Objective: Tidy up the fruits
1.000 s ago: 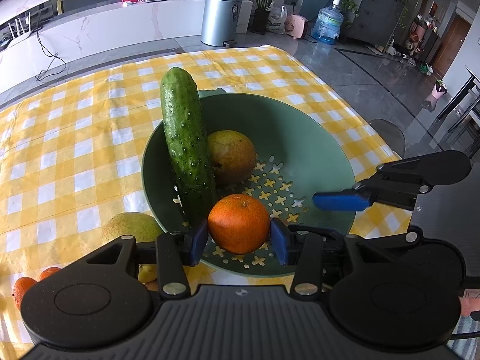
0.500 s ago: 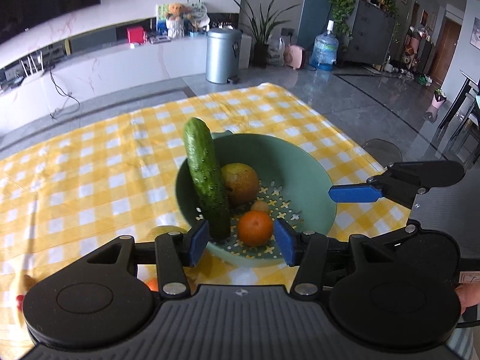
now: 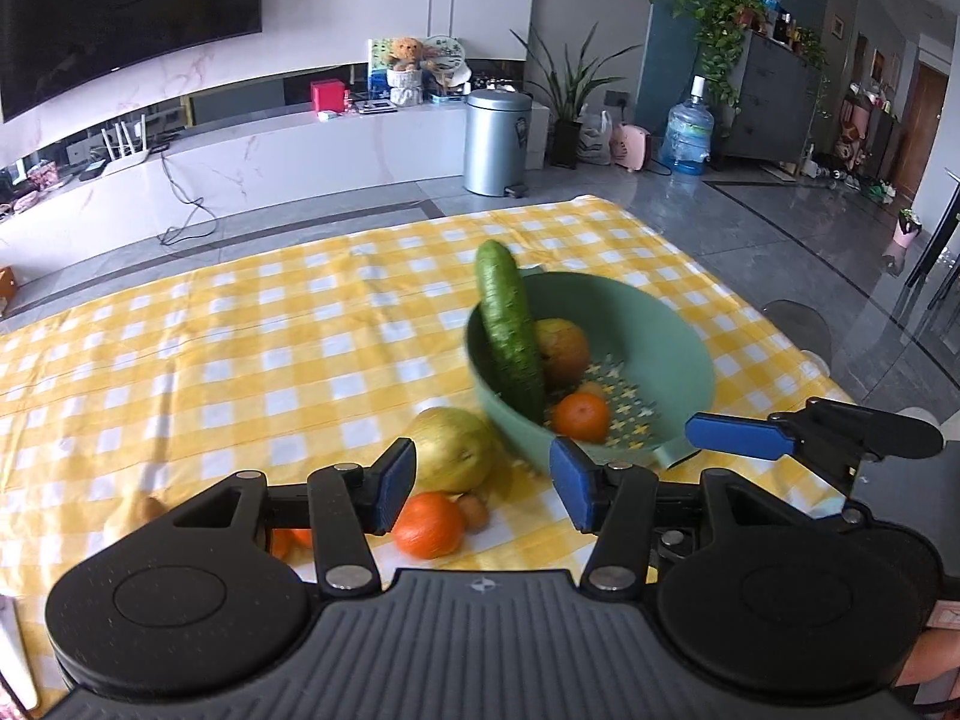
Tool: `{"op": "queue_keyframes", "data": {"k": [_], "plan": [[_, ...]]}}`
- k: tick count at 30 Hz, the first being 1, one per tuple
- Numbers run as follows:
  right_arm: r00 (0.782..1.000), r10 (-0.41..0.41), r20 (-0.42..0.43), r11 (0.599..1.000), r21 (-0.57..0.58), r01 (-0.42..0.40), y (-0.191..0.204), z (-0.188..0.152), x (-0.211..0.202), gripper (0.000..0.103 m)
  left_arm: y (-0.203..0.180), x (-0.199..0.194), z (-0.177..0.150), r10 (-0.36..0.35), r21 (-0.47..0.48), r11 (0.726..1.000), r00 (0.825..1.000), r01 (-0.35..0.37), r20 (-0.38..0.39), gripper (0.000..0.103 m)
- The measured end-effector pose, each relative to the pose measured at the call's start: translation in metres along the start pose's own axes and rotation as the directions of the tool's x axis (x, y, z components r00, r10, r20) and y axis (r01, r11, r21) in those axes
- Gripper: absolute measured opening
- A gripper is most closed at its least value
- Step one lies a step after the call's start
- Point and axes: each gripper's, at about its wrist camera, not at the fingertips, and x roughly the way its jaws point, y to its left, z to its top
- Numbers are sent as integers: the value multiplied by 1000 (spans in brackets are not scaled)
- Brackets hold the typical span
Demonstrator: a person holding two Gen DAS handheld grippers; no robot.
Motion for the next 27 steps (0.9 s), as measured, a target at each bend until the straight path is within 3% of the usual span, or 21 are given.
{"op": "queue_keyframes", "data": {"k": [15, 27], "plan": [[999, 40, -20, 999, -2, -40, 44, -10, 29, 76, 57, -3, -21, 43, -80, 996, 998, -40, 35, 61], [999, -32, 13, 998, -61, 32, 63, -8, 61, 76, 97, 18, -40, 51, -168, 985, 998, -43, 41, 61]]}}
